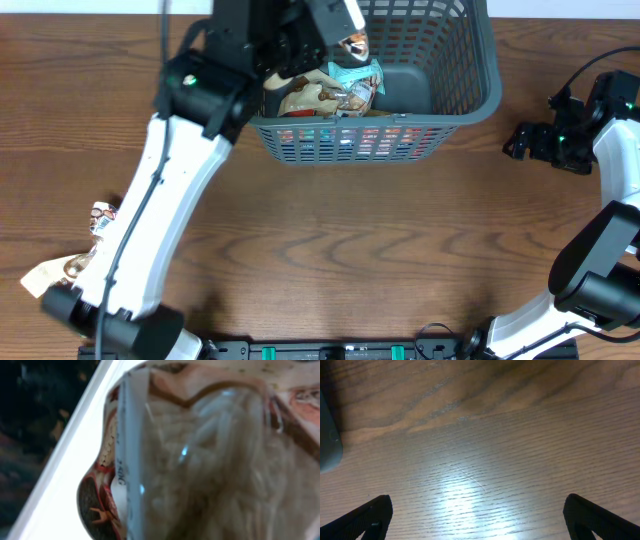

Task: Pack container
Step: 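Carry the pouch into the basket and release it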

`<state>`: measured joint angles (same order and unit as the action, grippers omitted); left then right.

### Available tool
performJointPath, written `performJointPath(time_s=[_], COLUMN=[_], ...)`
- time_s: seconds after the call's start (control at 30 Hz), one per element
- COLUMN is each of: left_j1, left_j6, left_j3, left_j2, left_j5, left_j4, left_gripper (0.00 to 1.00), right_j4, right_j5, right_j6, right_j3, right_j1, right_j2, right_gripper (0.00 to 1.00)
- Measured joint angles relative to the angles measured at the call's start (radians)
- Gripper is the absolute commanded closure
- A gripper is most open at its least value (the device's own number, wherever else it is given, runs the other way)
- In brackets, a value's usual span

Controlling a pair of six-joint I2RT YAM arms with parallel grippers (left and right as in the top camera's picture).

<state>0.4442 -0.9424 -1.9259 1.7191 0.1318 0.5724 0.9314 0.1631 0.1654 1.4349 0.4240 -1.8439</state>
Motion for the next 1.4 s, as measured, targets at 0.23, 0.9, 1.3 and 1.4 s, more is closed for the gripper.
performJointPath(time_s=[0.23, 0.9, 1.3, 1.4], left_j1=[-0.004, -0.026, -0.302, -0.422], left_j6=[-0.058, 0.197, 0.294, 0.314], left_j3=[0.000, -0.041, -0.126, -0.125], left_j2=[0.210, 0.115, -0.316, -0.327], left_j5=[0.016, -0.094, -0.140, -0.140], left_j4=[-0.008, 0.198, 0.636, 0.772], left_gripper=[0.93, 0.01, 0.02, 0.01], right_j4=[0.008, 0.022, 0.021, 0.021], right_j5=[0.000, 0.001, 0.017, 0.020], right_j6=[0.000, 0.000, 0.000, 0.000], right_j3=[0.000, 0.000, 0.000, 0.000], right_j1=[0.000, 0.000, 0.000, 0.000], right_j2=[0.000, 0.000, 0.000, 0.000], right_gripper=[0.01, 0.01, 0.01, 0.01])
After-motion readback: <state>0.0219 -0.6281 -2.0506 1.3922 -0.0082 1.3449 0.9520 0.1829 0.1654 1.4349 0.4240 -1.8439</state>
